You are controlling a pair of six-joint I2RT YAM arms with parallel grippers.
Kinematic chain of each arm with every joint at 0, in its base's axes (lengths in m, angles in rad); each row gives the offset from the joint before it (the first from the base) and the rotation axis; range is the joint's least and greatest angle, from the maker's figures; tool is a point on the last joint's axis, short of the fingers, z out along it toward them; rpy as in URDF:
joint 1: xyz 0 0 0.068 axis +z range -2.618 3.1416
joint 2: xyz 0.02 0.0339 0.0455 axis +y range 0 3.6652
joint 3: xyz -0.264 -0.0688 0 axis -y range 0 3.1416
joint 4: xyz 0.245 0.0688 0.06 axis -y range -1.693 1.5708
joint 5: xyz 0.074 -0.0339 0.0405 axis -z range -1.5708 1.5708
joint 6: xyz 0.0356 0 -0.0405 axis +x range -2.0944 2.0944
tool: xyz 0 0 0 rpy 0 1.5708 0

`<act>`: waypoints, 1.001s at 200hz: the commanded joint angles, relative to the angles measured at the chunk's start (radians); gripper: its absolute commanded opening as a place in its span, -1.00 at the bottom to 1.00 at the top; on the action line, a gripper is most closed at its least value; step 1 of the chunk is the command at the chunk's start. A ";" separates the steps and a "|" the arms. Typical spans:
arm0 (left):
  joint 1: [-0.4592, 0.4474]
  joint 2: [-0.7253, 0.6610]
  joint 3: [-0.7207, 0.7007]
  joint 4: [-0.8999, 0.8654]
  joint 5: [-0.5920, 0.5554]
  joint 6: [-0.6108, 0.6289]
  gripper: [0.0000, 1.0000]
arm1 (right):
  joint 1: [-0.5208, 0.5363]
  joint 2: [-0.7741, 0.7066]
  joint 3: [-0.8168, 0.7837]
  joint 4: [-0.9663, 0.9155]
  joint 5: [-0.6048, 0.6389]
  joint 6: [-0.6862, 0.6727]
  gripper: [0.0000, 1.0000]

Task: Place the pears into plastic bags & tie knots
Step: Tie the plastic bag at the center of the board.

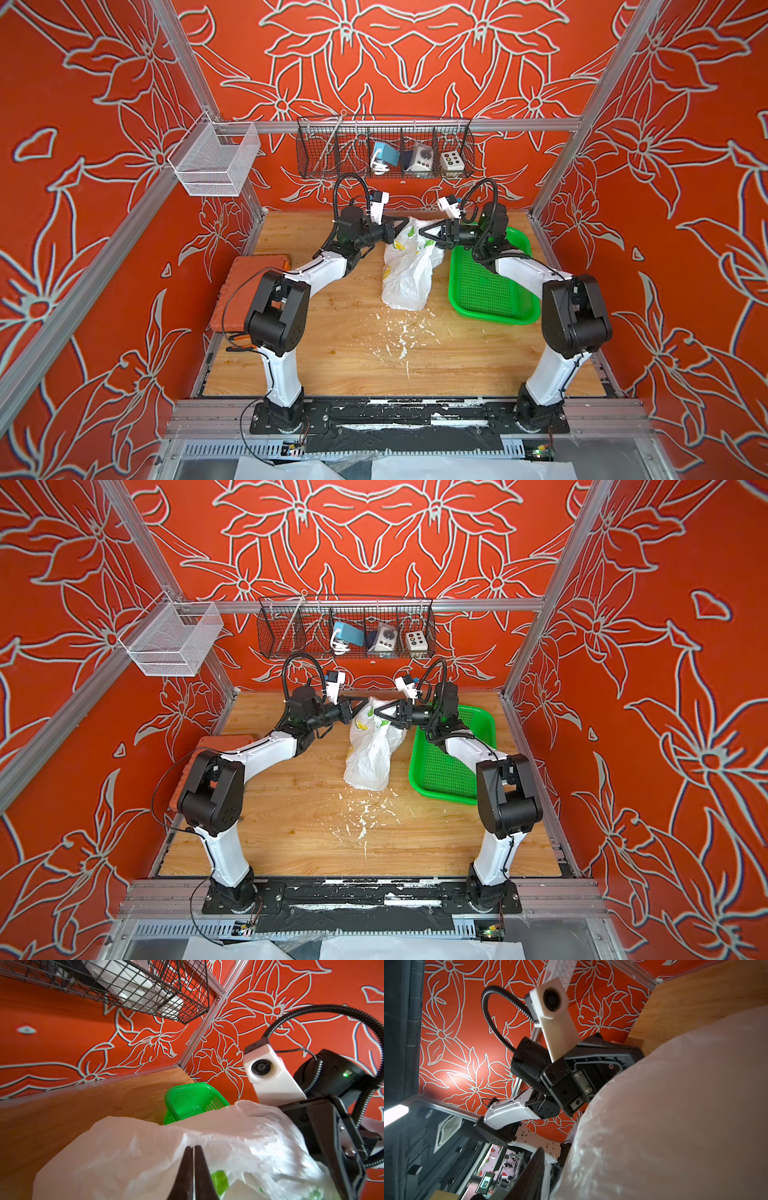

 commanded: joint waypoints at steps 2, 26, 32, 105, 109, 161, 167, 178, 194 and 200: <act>0.000 -0.014 -0.010 0.038 0.008 0.004 -1.00 | -0.020 -0.073 -0.004 -0.117 0.034 -0.112 -0.13; 0.000 -0.013 -0.010 0.042 0.014 0.000 -1.00 | -0.030 -0.088 -0.006 -0.182 0.063 -0.157 -0.17; 0.000 -0.011 -0.010 0.044 0.014 -0.001 -1.00 | -0.031 -0.088 -0.007 -0.182 0.065 -0.157 -0.24; 0.000 -0.011 0.030 0.043 0.095 -0.055 -1.00 | -0.031 -0.074 0.009 -0.148 0.024 -0.138 -1.00; 0.000 -0.014 0.030 0.048 0.104 -0.067 -1.00 | -0.031 -0.074 0.009 -0.155 0.024 -0.141 -1.00; -0.024 -0.051 -0.024 0.143 0.224 -0.286 -0.40 | -0.031 -0.060 0.015 -0.106 0.022 -0.107 -0.82; -0.029 -0.055 -0.039 0.165 0.222 -0.303 -0.36 | -0.031 -0.061 0.013 -0.097 0.023 -0.101 -0.58; -0.033 -0.057 -0.060 0.211 0.218 -0.346 -0.33 | -0.030 -0.059 0.012 -0.099 0.029 -0.100 -0.33; -0.036 -0.047 -0.067 0.253 0.222 -0.391 -0.32 | -0.030 -0.058 0.012 -0.087 0.033 -0.093 -0.23; -0.036 -0.044 -0.067 0.257 0.223 -0.398 -0.32 | -0.031 -0.057 0.011 -0.086 0.036 -0.092 -0.20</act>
